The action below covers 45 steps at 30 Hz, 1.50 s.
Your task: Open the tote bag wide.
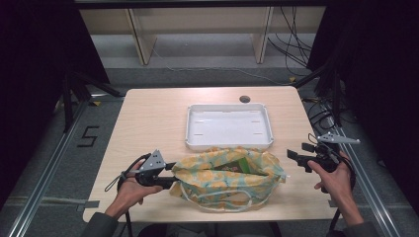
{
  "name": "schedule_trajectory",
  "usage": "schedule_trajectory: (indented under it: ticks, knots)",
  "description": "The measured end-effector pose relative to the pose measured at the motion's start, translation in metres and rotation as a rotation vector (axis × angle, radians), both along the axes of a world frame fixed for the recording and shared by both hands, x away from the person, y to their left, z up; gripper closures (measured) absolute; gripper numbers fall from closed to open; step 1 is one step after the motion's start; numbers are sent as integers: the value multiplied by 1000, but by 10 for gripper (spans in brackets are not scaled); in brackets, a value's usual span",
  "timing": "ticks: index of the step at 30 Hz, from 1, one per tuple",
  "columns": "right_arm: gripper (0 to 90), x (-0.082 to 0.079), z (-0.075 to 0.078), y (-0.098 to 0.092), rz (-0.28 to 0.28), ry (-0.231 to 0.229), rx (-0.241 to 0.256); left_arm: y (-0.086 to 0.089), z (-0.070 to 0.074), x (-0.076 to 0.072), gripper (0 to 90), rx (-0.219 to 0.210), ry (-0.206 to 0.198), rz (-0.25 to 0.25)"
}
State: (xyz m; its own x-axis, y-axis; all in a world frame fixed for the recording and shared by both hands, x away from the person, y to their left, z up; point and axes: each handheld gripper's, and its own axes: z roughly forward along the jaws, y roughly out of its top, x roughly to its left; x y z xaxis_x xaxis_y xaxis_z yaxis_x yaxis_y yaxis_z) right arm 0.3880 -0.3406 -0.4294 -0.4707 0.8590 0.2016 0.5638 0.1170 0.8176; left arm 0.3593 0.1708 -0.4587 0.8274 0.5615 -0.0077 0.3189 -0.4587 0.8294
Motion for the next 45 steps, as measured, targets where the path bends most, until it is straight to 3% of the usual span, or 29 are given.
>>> schedule_trajectory:
  ticks: [1, 2, 4, 6, 7, 8, 9, 10, 12, 14, 17, 19, 20, 21, 23, 24, 30, 31, 35, 36, 38, 39, 42, 44, 45]
  knots:
    - [260, 0, 0, 0, 0, 0, 0, 0, 1, -3, 471, -10, 12, 12]
    - [259, 0, 1, 1, 3, 0, 12, 1, 3, -5, 424, 9, 14, 17]
    - [246, -2, 4, 5, 25, -6, 35, 2, 7, -12, 307, -3, 36, 56]
    - [246, -2, 6, 8, 26, 7, 41, 5, 14, -21, 291, -3, 43, 85]
    - [245, -1, 7, 8, 48, -18, 8, 6, 17, -26, 276, -3, 41, 91]
    - [243, -3, 9, 13, 44, 8, 43, 6, 20, -31, 266, -25, 43, 99]
    - [239, 0, 8, 13, 68, -25, 15, 6, 23, -35, 258, -37, 45, 108]
    - [234, 1, 11, 18, 100, -7, 24, 6, 28, -41, 254, -30, 40, 103]
    - [230, 3, 11, 21, 108, -14, 18, 5, 34, -49, 255, -29, 35, 111]
    - [226, 3, 13, 30, 123, 24, 47, 2, 40, -56, 253, -34, 27, 114]
    - [223, 6, 16, 38, 176, 4, 29, -4, 47, -65, 261, -59, 17, 104]
    - [223, 3, 21, 48, 194, 28, 53, -10, 50, -68, 261, -70, 15, 88]
    - [222, 4, 22, 50, 207, 12, 45, -14, 51, -69, 261, -74, 7, 65]
    - [222, 4, 27, 57, 238, 24, 35, -23, 52, -70, 259, -62, -4, 38]
    - [231, 4, 29, 62, 246, 14, 42, -27, 52, -70, 259, -44, -18, 22]
    - [244, 6, 29, 64, 275, -10, 18, -31, 51, -70, 259, -44, -4, 24]
    - [239, 10, 34, 88, 340, -6, 2, -57, 44, -64, 264, -41, 13, -20]
    - [233, 12, 34, 95, 358, -15, 2, -63, 42, -61, 266, -11, 15, -48]
    - [224, 14, 36, 105, 392, 5, -12, -74, 38, -58, 269, -9, 7, -71]
    - [227, 15, 35, 112, 401, -17, -27, -78, 37, -57, 271, 0, 2, -73]
    - [234, 16, 36, 115, 422, -4, -41, -85, 35, -56, 280, 10, -4, -83]
    - [243, 18, 35, 119, 436, -22, -55, -87, 34, -55, 280, 11, -2, -86]
    - [272, 19, 34, 127, 464, 3, -85, -97, 29, -53, 286, 35, -17, -96]
    - [326, 21, 32, 133, 482, 7, -105, -102, 28, -51, 293, 81, -33, -123]
    - [334, 22, 32, 136, 489, 13, -110, -105, 26, -51, 300, 77, -33, -114]
